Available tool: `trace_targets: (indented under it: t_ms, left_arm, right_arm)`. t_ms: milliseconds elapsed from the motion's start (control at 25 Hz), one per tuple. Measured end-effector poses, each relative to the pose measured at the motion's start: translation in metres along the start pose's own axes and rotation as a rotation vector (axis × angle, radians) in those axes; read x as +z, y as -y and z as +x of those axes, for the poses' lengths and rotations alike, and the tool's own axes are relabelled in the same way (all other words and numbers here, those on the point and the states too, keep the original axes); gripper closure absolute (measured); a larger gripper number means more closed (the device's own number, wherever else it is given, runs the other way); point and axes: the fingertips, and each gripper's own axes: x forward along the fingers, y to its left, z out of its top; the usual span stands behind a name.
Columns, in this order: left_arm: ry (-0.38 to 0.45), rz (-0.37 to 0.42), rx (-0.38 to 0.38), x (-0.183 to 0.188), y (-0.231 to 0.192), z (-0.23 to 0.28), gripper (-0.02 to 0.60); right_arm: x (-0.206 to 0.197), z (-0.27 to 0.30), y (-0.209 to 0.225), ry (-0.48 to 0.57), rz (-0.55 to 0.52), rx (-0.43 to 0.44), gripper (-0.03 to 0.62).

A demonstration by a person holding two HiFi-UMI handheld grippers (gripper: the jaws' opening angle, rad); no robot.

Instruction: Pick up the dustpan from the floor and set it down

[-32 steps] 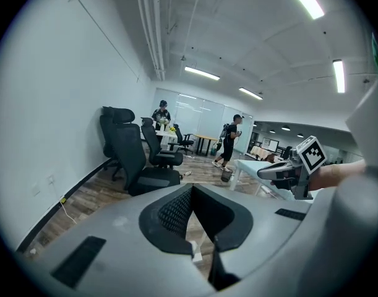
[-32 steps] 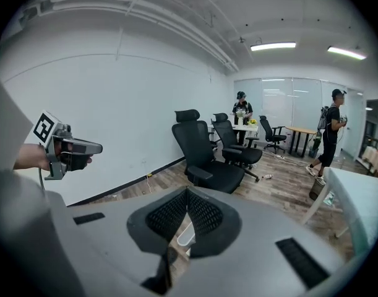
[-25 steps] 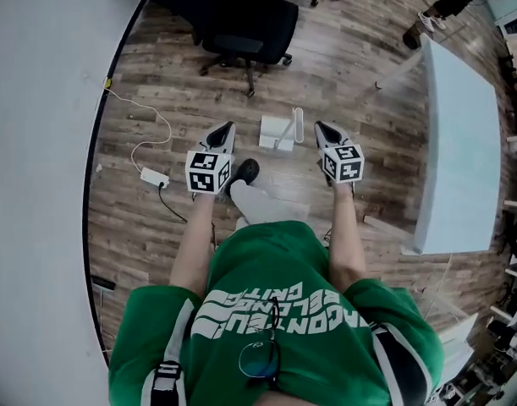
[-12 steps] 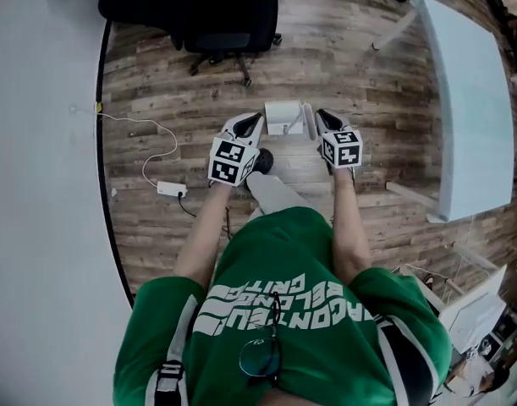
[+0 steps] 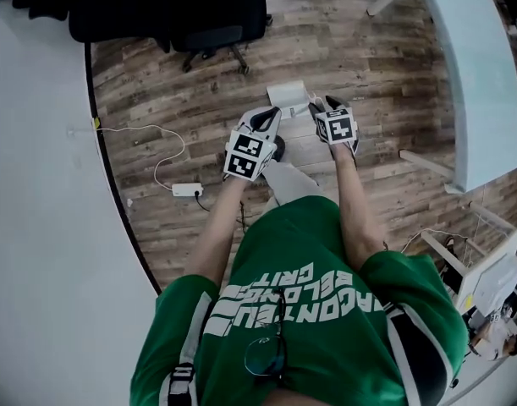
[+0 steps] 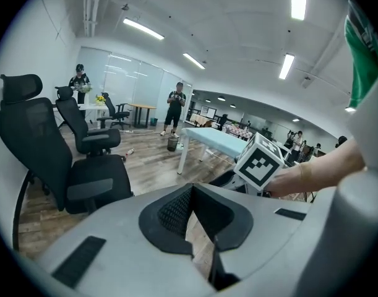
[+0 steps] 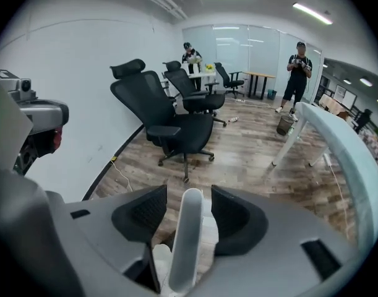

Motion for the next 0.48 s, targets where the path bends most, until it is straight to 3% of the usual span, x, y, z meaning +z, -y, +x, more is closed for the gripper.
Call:
trace_targets:
  t_ms: [360, 480]
  left_arm:
    - [-0.075, 0.018, -0.070, -0.003, -0.015, 0.023, 0.578]
    - [-0.080, 0.016, -0.074, 0.001, -0.023, 0.026, 0.578]
  right_arm:
    - [-0.028, 0.064, 0.004, -0.272, 0.030, -0.034, 0.368]
    - [-0.051, 0.080, 0.008, -0.412, 0.037, -0.026, 0.368]
